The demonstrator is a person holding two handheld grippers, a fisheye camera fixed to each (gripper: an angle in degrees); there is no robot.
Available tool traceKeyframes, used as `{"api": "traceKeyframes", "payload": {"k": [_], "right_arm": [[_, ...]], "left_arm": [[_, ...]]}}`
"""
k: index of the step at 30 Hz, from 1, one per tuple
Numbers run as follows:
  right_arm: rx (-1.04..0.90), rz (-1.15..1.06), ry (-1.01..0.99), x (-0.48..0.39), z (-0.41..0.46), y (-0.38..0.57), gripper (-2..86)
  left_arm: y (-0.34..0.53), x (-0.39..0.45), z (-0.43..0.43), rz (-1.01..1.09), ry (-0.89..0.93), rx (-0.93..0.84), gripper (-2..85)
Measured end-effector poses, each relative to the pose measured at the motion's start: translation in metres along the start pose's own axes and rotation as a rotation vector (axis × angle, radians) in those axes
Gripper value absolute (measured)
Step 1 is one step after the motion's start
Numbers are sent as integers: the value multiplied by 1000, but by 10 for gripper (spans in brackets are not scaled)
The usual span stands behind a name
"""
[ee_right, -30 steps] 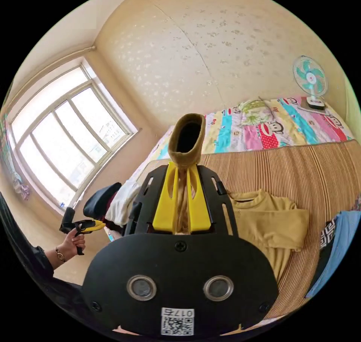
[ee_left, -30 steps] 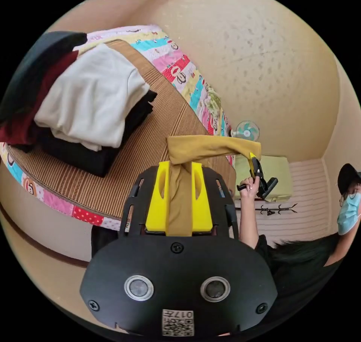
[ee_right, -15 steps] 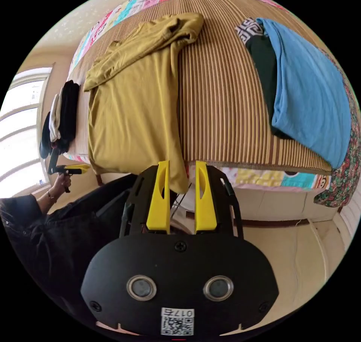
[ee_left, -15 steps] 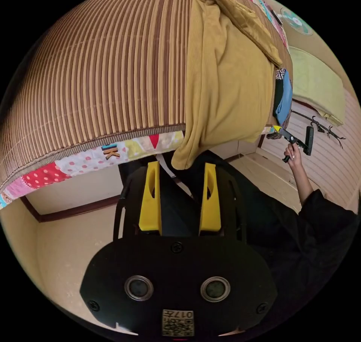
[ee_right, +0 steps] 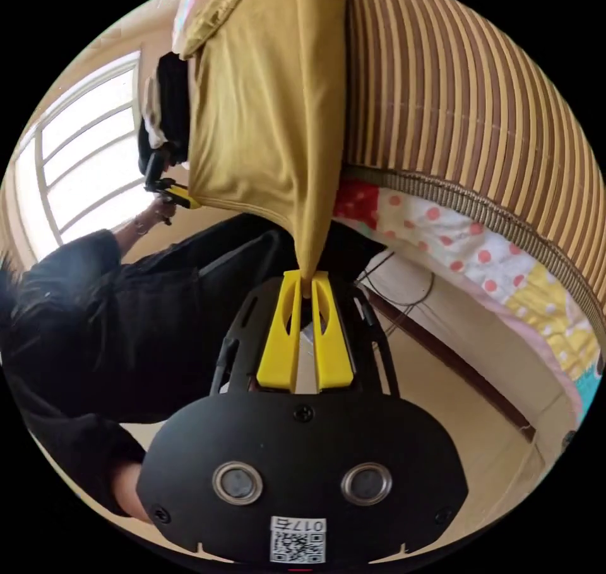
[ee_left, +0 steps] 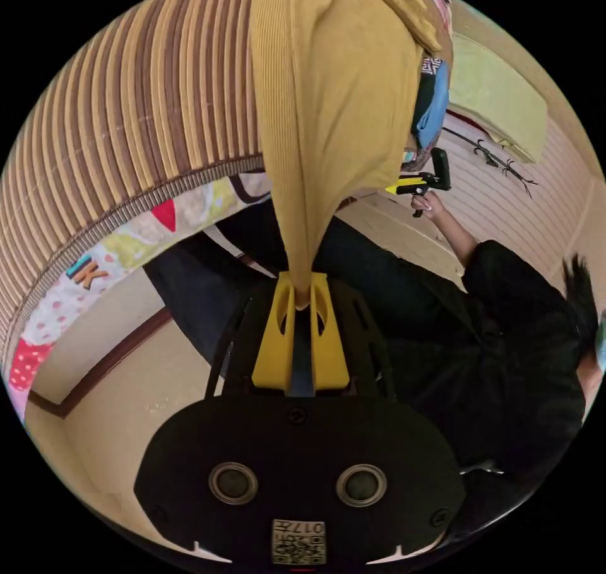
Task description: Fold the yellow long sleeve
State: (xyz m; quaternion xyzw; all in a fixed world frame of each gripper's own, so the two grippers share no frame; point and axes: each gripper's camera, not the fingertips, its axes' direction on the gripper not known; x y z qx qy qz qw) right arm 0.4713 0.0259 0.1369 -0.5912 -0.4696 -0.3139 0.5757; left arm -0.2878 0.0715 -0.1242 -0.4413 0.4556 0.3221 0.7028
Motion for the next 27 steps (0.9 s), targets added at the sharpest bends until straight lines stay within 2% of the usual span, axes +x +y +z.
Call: {"api": "traceKeyframes", "payload": {"k": [2, 3, 5, 7, 9, 10, 12, 14, 18, 21, 23, 25, 27], "right_arm": [[167, -101, -205, -34, -60, 39, 35], [221, -131, -247, -45, -77, 49, 33], [419, -276, -352, -87, -142, 71, 28], [519, -393, -404, -115, -186, 65, 25], [554, -497, -460, -137, -227, 33, 24], [581, -544, -446, -151, -252, 4, 24], [658, -488, -363, -162, -289, -49, 26], [783, -331, -253, -161, -325, -121, 31], [934, -87, -68, -176, -344, -184, 47], [872, -142, 157, -230, -313, -217, 50], [777, -157, 412, -268, -256, -241, 37], [735, -158, 578, -285, -208, -255, 28], [706, -174, 695, -293, -159, -268, 21]], "left_arm": [[35, 16, -42, 55, 223, 139, 41], [42, 20, -54, 73, 298, 184, 42], [64, 35, -101, 155, 581, 396, 42], [65, 48, -142, 232, 691, 546, 43], [48, 63, -188, 311, 718, 655, 43], [29, 71, -220, 357, 713, 719, 43], [-12, 74, -265, 365, 695, 809, 46], [-77, 66, -315, 285, 633, 929, 65], [-152, 46, -366, 274, 606, 1074, 136], [-170, 27, -369, 65, 437, 1124, 152], [-167, 20, -346, -105, 197, 1096, 162], [-161, 12, -313, -237, 51, 1062, 171], [-156, 1, -275, -329, -6, 1035, 179]]}}
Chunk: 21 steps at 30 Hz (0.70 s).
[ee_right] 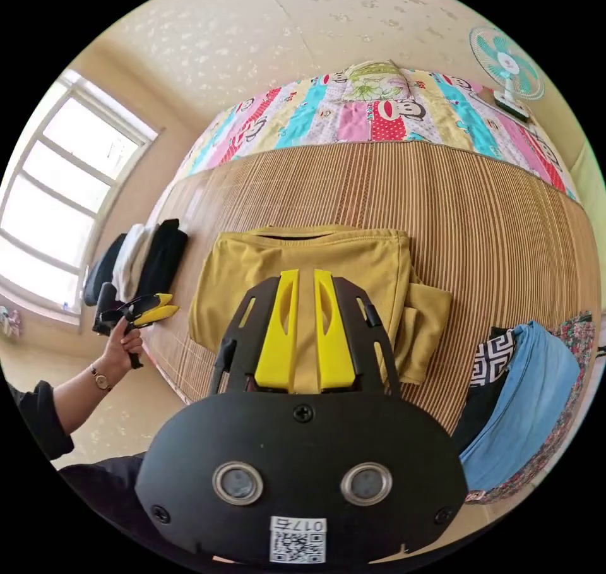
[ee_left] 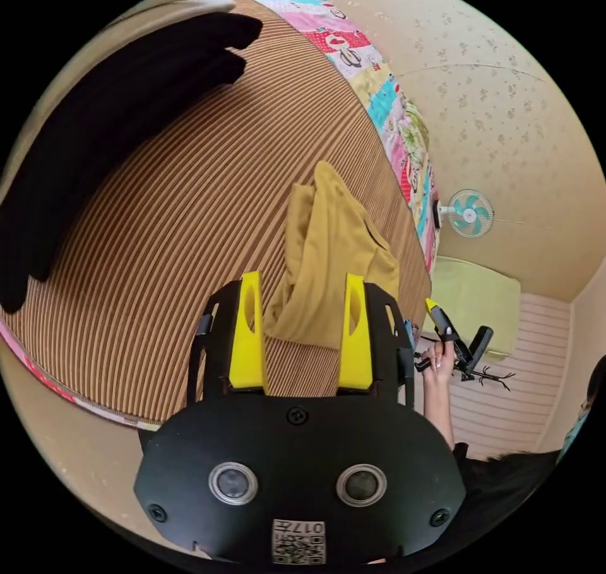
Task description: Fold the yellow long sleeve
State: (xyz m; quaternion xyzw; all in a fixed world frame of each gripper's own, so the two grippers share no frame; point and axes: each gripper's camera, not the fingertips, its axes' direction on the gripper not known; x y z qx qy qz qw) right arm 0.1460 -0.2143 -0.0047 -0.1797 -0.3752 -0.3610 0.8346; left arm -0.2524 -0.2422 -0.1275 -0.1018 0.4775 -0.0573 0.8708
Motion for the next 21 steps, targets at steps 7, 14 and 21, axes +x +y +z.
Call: {"api": "traceKeyframes", "payload": {"k": [7, 14, 21], "right_arm": [[-58, 129, 137, -5, 52, 32, 6], [-170, 247, 131, 74, 58, 75, 5], [-82, 343, 81, 97, 6, 95, 6]], "left_arm": [[51, -66, 91, -271, 216, -9, 130], [10, 41, 97, -23, 289, 88, 51], [99, 291, 174, 761, 60, -89, 49]]}}
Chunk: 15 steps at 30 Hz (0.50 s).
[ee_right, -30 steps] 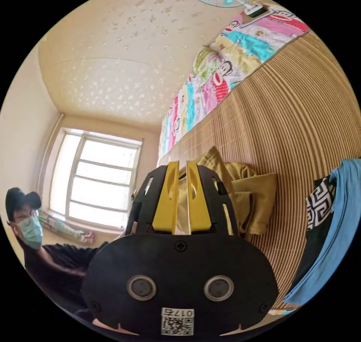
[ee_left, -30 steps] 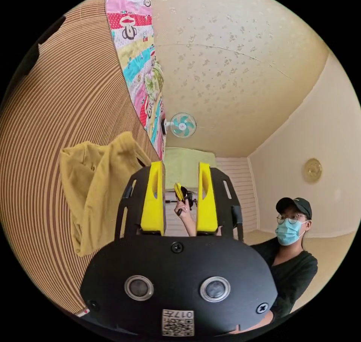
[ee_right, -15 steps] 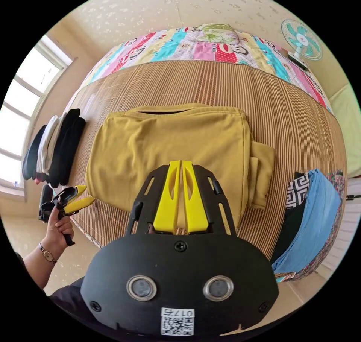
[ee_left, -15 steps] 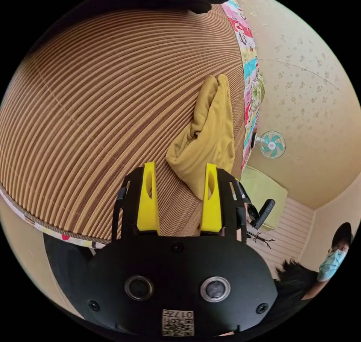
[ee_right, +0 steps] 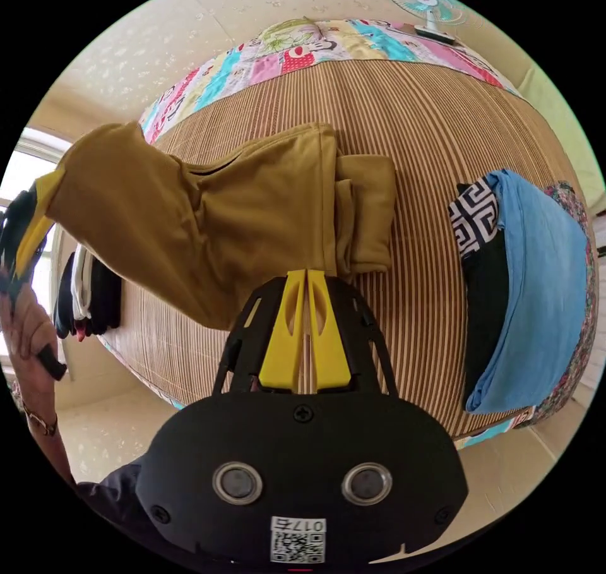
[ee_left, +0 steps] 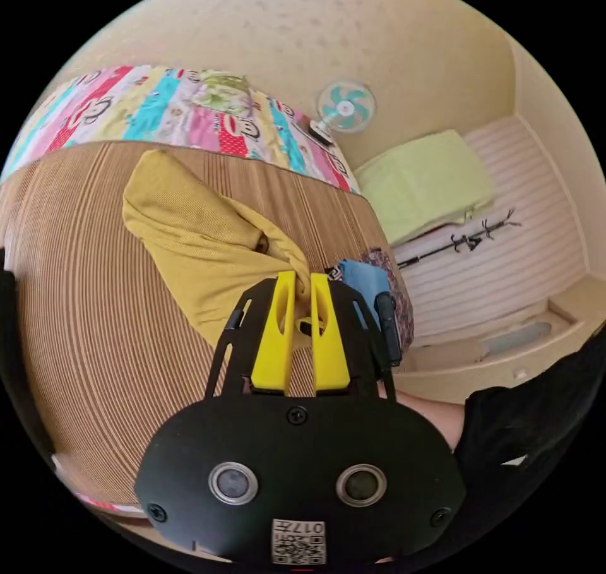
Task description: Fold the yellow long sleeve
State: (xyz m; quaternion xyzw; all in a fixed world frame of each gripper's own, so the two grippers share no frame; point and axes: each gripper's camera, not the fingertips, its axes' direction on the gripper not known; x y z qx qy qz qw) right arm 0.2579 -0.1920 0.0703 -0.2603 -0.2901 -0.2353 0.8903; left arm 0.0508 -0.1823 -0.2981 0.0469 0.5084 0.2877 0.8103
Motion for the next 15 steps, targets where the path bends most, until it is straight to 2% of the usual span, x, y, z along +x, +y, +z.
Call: {"api": "traceKeyframes", "payload": {"k": [2, 4, 6, 9, 11, 13, 15], "right_arm": [[27, 172, -73, 42, -22, 18, 8], [31, 304, -140, 78, -34, 40, 12], [6, 385, -211, 109, -39, 61, 19], [-34, 404, -391, 146, -39, 92, 48], [-57, 402, -527, 162, -37, 106, 87], [-53, 431, -655, 171, -34, 113, 121], [-39, 467, -798, 179, -27, 114, 156]], "left_arm": [[9, 57, 61, 170, 16, -154, 61], [23, 75, 93, 205, 49, -235, 84], [38, 70, 101, 166, 63, -220, 106], [69, 14, 96, -79, -25, -119, 133], [101, -55, 112, -326, -121, -166, 165], [129, -106, 135, -520, -49, -255, 170], [154, -137, 150, -647, 86, -241, 159]]}}
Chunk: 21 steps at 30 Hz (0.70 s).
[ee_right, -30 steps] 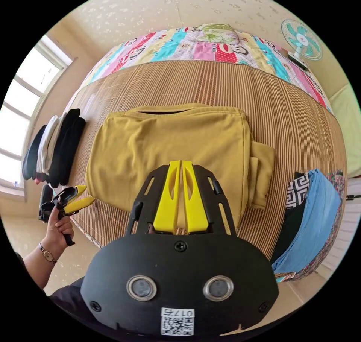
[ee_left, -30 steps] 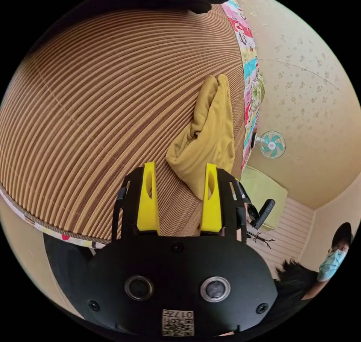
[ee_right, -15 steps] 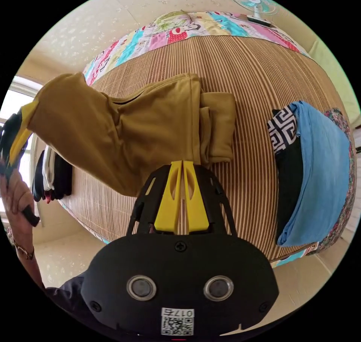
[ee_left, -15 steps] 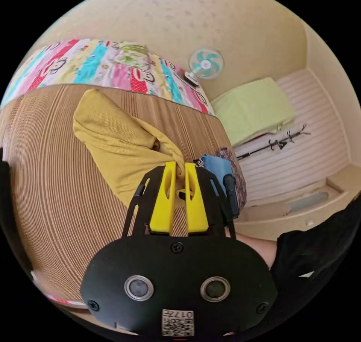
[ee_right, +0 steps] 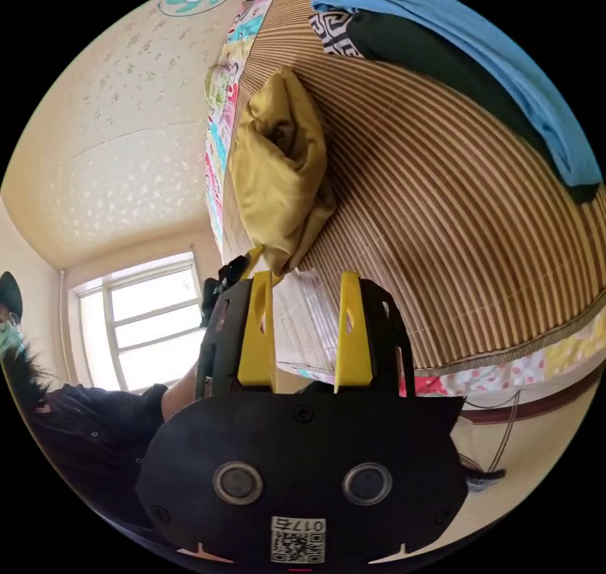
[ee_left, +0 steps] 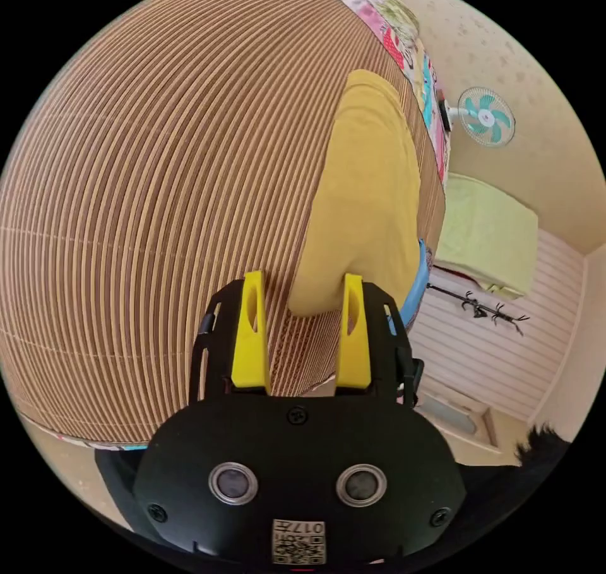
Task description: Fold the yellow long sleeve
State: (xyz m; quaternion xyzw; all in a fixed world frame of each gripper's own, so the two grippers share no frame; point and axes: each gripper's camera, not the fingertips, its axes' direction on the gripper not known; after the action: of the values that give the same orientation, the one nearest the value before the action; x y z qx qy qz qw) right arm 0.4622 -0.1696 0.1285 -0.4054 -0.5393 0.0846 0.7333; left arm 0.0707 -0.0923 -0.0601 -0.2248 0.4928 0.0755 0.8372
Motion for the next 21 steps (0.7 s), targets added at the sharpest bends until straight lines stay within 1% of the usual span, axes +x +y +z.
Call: {"api": "traceKeyframes", "payload": {"k": [1, 2, 3, 4, 5, 6, 7, 8, 11, 12, 13, 15, 17, 18, 19, 20, 21], "right_arm": [[6, 31, -84, 7, 2, -3, 177], [25, 67, -162, 14, 5, -7, 194], [42, 88, -199, 18, 6, -9, 199], [75, 127, -264, 25, 10, -13, 210], [103, 168, -311, 33, 16, -17, 214], [119, 189, -325, 37, 19, -19, 216], [176, 215, -371, 44, 23, -22, 208], [243, 251, -423, 53, 26, -23, 201], [345, 250, -544, 60, 35, -30, 190], [344, 240, -573, 59, 38, -32, 190], [313, 217, -643, 53, 48, -34, 190], [272, 152, -642, 28, 61, -25, 184], [220, 24, -614, -29, 85, 6, 176], [203, 1, -611, -44, 93, 14, 174], [168, -48, -596, -76, 113, 31, 170], [124, -100, -598, -109, 138, 46, 166], [99, -123, -606, -125, 152, 53, 164]], "left_arm": [[2, -13, 1, -53, 41, 13, 149], [4, -17, 2, -55, 77, 2, 138], [5, -16, 2, -45, 80, -7, 133], [6, -11, 10, 25, 160, -92, 88], [10, -9, 26, 50, 288, -206, 61], [14, -10, 31, 37, 314, -248, 55], [24, -13, 35, 5, 295, -286, 47], [34, -11, 34, 36, 288, -302, 42], [64, 3, 13, 159, 308, -264, 32], [71, 5, 6, 177, 318, -258, 30], [85, 7, -9, 205, 339, -241, 18], [107, 6, -38, 248, 346, -212, 4], [134, -7, -95, 289, 368, -124, -1], [141, -12, -113, 306, 395, -101, 0], [158, -25, -152, 338, 462, -34, 4], [178, -40, -193, 356, 479, 36, 23], [189, -48, -213, 365, 467, 69, 32]]}}
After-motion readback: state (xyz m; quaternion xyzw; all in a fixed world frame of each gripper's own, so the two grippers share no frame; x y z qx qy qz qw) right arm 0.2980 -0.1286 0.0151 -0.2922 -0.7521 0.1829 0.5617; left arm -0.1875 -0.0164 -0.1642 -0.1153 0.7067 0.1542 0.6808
